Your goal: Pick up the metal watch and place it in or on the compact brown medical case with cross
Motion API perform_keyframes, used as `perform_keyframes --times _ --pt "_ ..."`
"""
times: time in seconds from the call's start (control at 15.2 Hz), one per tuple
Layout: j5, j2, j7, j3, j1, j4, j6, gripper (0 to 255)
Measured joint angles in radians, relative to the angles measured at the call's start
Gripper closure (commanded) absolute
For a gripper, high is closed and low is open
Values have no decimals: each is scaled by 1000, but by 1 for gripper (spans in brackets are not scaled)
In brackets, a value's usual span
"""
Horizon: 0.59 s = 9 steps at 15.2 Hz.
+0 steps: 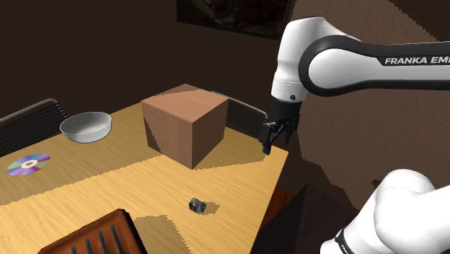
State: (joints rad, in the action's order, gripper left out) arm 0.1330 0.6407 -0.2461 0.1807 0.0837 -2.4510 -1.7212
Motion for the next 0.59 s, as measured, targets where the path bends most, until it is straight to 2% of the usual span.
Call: perform_keyframes --times 0.33,0.59 --pt "15 -123 -79 108 35 22 -126 0" --pt "-2 -238 -146 191 51 57 -222 0"
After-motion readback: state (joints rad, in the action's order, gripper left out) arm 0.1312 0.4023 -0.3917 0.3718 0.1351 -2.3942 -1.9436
